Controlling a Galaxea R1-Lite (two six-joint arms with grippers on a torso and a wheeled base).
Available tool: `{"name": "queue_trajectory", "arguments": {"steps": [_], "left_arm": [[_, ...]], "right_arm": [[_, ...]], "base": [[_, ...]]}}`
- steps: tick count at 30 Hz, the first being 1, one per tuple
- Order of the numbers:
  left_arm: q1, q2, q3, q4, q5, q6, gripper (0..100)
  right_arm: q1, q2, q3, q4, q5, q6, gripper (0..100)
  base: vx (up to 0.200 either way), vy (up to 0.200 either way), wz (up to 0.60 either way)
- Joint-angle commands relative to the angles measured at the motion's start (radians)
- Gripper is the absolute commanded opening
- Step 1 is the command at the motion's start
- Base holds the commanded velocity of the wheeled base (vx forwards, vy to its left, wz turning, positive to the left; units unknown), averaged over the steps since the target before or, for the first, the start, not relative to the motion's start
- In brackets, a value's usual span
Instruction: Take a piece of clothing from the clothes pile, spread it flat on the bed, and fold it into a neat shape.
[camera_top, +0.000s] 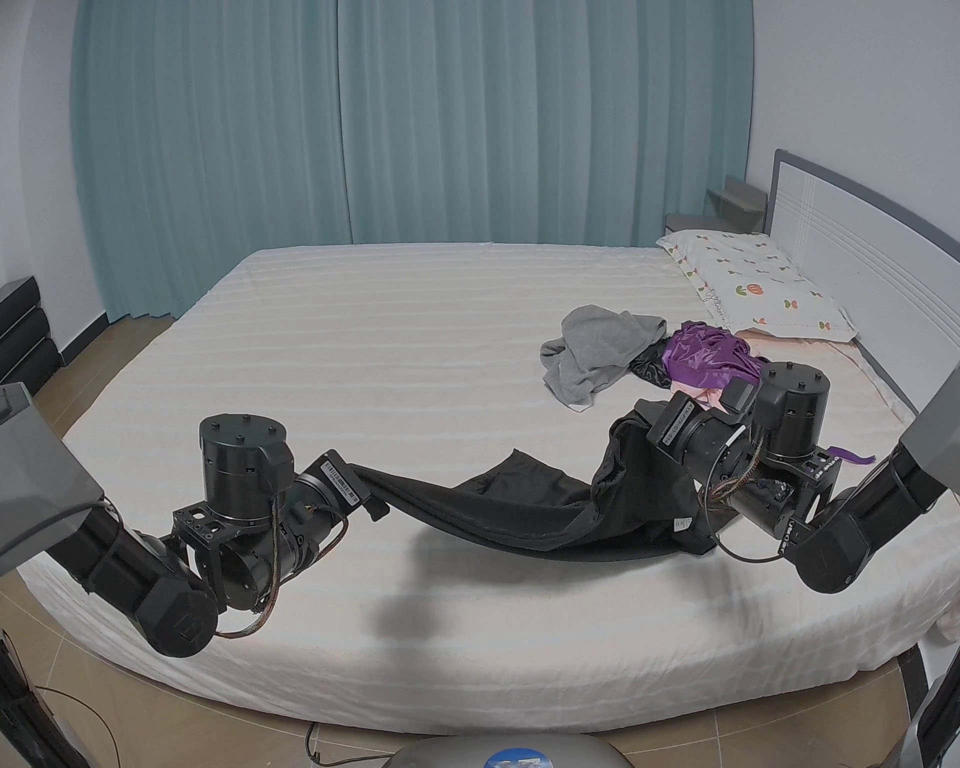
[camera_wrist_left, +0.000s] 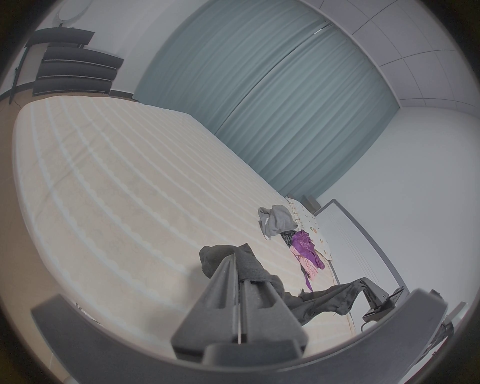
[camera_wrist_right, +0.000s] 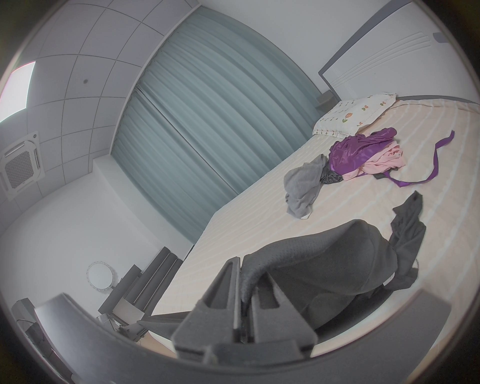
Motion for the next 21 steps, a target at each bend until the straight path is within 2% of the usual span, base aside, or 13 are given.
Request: {"name": "queue_trajectory", "arguments": {"steps": [1, 17, 21], "left_arm": [[0.000, -0.002, 0.000, 0.000, 0.000, -0.001, 0], [0.001, -0.038, 0.005, 0.002, 0.000, -0.001, 0], [-0.006, -0.030, 0.006, 0.002, 0.002, -0.001, 0]], "right_arm": [[0.001, -0.002, 0.000, -0.001, 0.000, 0.001, 0], [-0.005, -0.029, -0.009, 0.005, 0.002, -0.013, 0], [-0.027, -0.041, 0.003, 0.006, 0.002, -0.022, 0]], "base": [[0.000, 0.200, 0.00], [0.000, 0.200, 0.00], [0.000, 0.200, 0.00]]}}
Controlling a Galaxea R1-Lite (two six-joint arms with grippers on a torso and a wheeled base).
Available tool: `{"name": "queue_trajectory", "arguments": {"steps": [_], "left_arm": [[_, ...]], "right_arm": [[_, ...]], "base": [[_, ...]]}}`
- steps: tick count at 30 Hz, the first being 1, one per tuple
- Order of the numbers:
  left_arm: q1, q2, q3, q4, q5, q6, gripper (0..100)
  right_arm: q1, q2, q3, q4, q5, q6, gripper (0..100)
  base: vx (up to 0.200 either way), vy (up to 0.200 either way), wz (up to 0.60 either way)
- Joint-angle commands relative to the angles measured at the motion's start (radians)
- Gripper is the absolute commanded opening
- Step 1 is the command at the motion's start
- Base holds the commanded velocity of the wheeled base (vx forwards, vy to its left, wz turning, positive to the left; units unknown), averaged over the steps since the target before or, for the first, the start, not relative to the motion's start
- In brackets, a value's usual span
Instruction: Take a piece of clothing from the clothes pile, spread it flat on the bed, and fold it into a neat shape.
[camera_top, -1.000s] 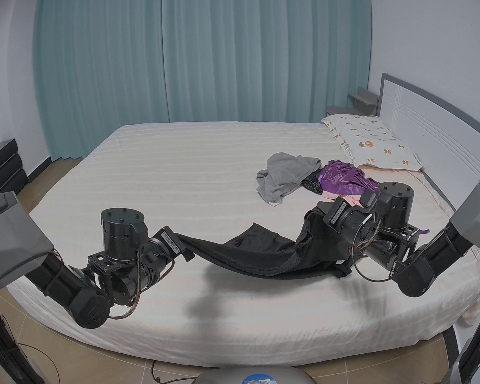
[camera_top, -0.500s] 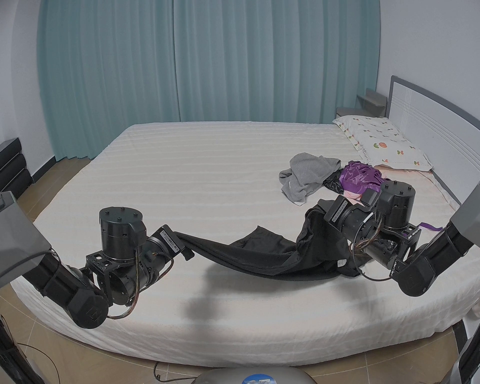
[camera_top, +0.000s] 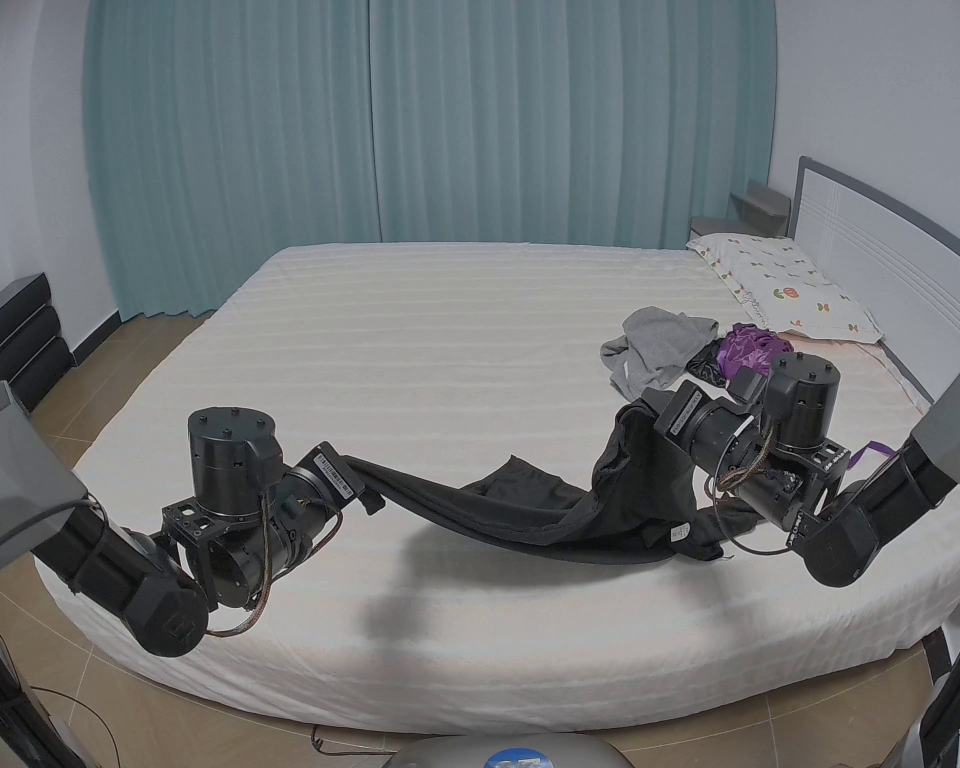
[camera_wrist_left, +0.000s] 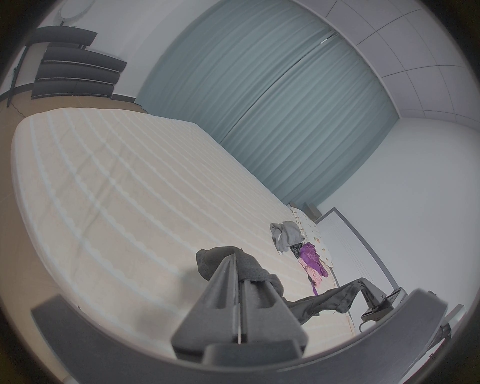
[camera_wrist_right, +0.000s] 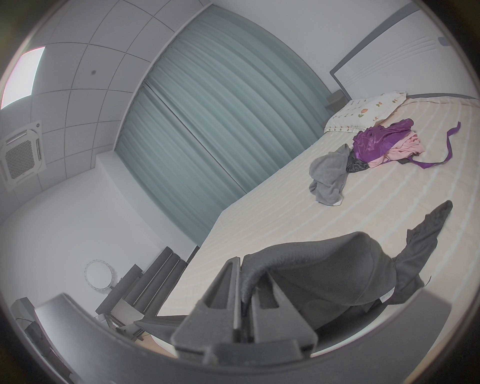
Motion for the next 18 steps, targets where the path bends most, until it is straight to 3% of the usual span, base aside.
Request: {"name": "queue_trajectory", "arguments": {"steps": [1, 8, 18], "left_arm": [[-0.006, 0.003, 0.001, 0.000, 0.001, -0.001, 0], [-0.001, -0.018, 0.003, 0.003, 0.008, 0.001, 0], [-0.006, -0.063, 0.073, 0.001, 0.006, 0.004, 0]], "right_arm": [[-0.012, -0.016, 0.009, 0.000, 0.000, -0.001, 0], [-0.040, -0.038, 0.077, -0.014, 0.003, 0.003, 0], [-0.041, -0.140, 0.175, -0.014, 0.003, 0.005, 0]], "base": [[0.000, 0.200, 0.00], [0.000, 0.200, 0.00], [0.000, 0.000, 0.00]]}}
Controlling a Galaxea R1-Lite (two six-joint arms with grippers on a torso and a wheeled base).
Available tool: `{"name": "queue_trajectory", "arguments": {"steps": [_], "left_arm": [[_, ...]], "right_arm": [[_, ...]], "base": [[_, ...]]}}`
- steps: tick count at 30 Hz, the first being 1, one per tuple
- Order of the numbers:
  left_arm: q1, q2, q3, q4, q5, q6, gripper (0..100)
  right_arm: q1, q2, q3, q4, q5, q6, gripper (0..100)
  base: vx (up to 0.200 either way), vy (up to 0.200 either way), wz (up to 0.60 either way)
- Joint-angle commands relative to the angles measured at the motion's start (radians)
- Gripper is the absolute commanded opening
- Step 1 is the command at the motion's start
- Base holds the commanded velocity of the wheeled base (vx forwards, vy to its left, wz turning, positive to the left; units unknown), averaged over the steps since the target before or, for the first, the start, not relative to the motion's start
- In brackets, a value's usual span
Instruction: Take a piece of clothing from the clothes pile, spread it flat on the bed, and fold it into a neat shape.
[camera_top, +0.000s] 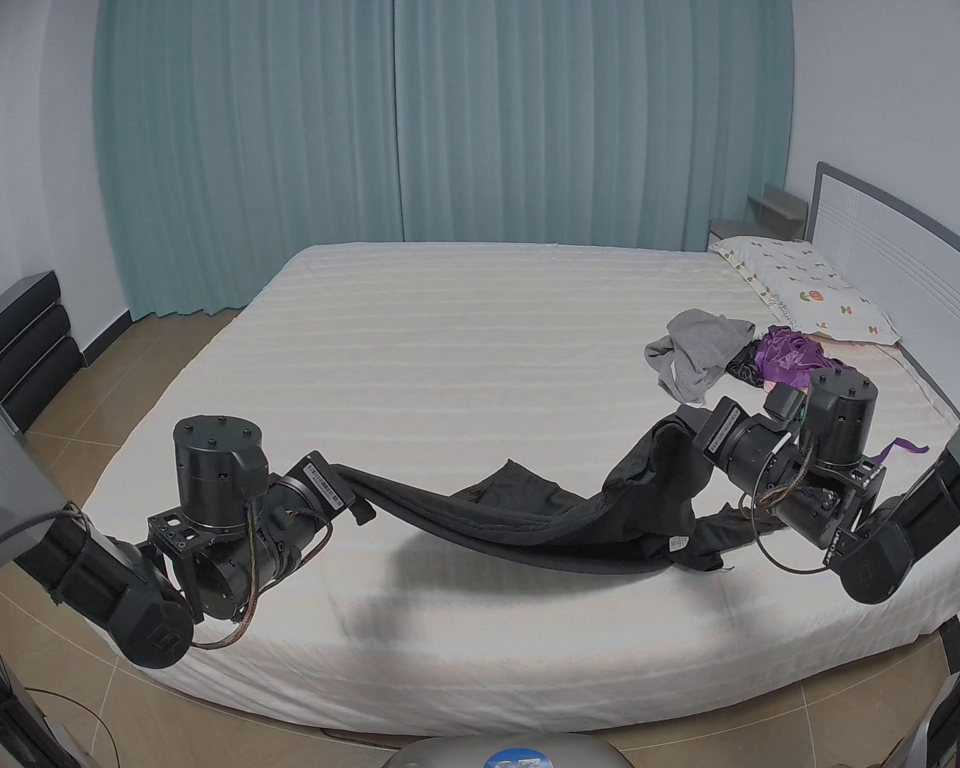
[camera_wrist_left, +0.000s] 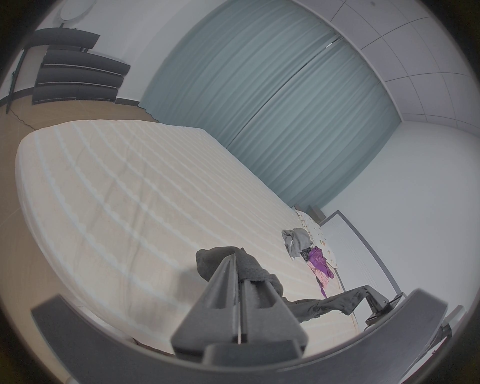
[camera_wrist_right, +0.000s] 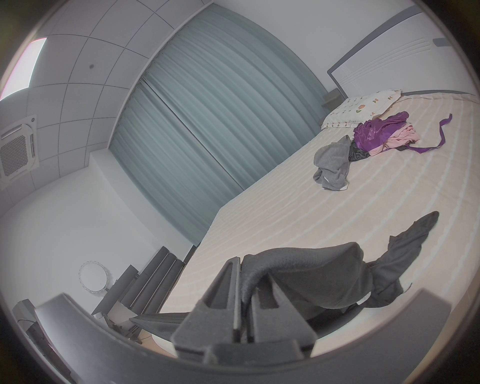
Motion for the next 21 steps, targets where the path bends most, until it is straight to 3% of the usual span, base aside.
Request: {"name": "queue_trajectory", "arguments": {"steps": [1, 5, 13, 21], "left_arm": [[-0.008, -0.024, 0.031, -0.001, -0.001, 0.001, 0], [-0.013, -0.024, 0.047, -0.001, 0.003, -0.001, 0], [-0.079, -0.090, 0.093, 0.001, 0.064, 0.011, 0], [-0.106, -0.258, 0.110, 0.002, 0.134, 0.143, 0]], "right_arm": [[0.000, -0.050, 0.049, -0.001, 0.000, 0.002, 0], [0.001, -0.090, 0.092, -0.001, 0.002, 0.002, 0], [0.009, -0.210, 0.193, 0.002, -0.003, 0.000, 0], [0.011, -0.456, 0.226, 0.066, -0.015, -0.011, 0]], "base": [[0.000, 0.000, 0.00], [0.000, 0.000, 0.00], [-0.200, 0.000, 0.00], [-0.175, 0.000, 0.00]]}}
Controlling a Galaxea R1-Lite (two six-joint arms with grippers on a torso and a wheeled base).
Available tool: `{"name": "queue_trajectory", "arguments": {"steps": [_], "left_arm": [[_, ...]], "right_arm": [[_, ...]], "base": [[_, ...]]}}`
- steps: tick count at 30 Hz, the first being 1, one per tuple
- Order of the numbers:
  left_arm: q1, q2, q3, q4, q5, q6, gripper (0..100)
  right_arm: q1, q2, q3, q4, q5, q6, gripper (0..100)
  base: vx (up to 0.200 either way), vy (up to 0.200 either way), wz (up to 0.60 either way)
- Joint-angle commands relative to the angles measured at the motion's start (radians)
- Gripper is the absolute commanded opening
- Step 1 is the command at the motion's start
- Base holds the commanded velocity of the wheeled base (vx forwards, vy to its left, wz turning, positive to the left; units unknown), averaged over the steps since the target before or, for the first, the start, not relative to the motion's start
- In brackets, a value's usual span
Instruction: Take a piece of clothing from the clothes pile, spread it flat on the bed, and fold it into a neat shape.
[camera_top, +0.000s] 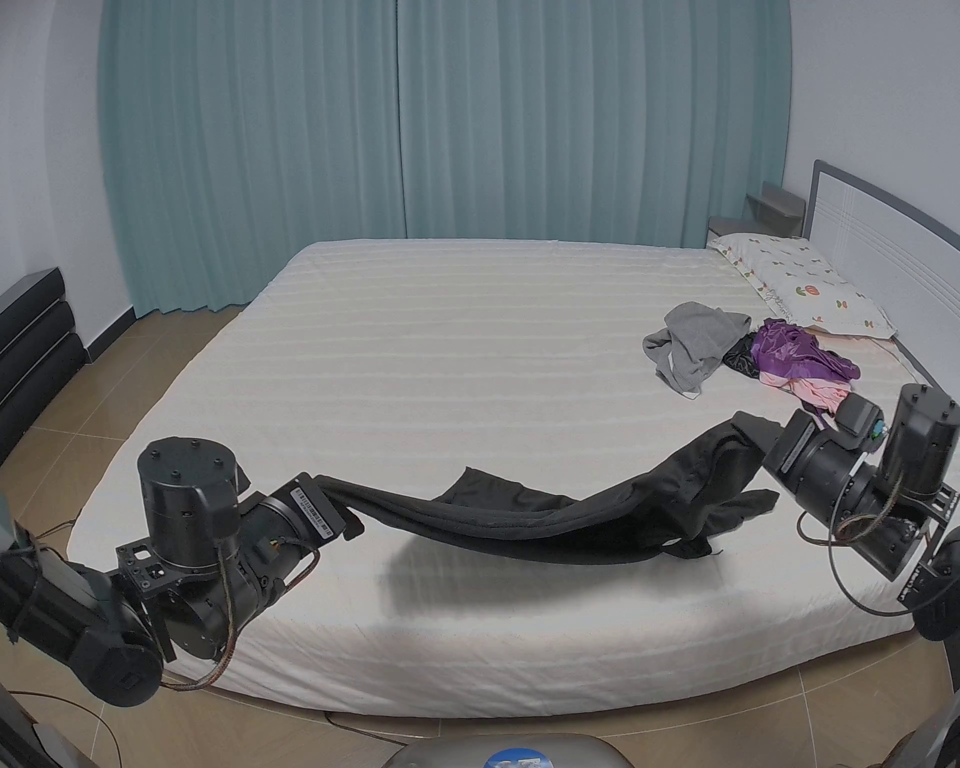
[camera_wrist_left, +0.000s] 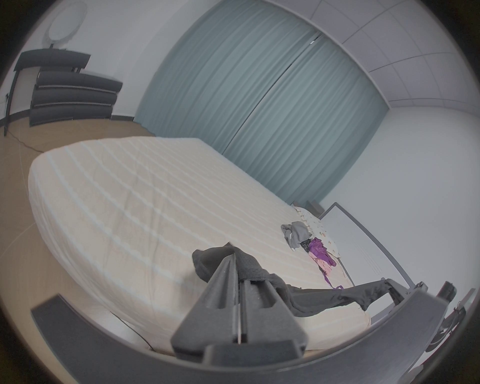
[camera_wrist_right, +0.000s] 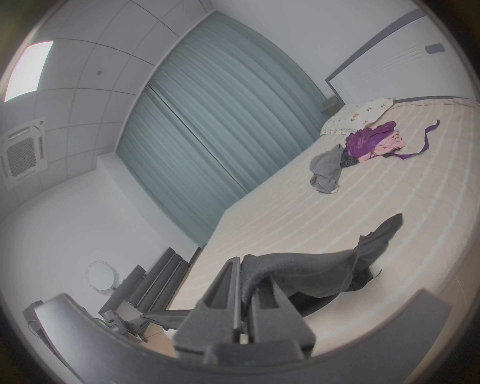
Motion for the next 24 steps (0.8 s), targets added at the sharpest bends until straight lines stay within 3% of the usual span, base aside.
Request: {"name": "queue_trajectory", "arguments": {"steps": [1, 5, 11, 15, 24], "left_arm": [[-0.021, -0.152, 0.004, 0.003, 0.032, 0.075, 0], [-0.019, -0.229, -0.021, 0.049, 0.035, 0.129, 0], [0.053, -0.260, -0.211, 0.225, 0.033, 0.143, 0], [0.074, -0.189, -0.355, 0.282, 0.032, 0.138, 0], [0.120, 0.026, -0.600, 0.291, 0.027, 0.139, 0]], "right_arm": [[0.002, -0.208, 0.012, 0.056, -0.019, -0.011, 0], [-0.007, -0.315, -0.040, 0.117, -0.047, -0.028, 0], [-0.062, -0.410, -0.278, 0.323, -0.042, -0.068, 0], [-0.142, -0.315, -0.462, 0.374, -0.037, -0.069, 0], [-0.189, -0.033, -0.692, 0.364, -0.076, -0.135, 0]], "base": [[0.000, 0.000, 0.00], [0.000, 0.000, 0.00], [0.000, 0.000, 0.00], [0.000, 0.000, 0.00], [0.000, 0.000, 0.00]]}}
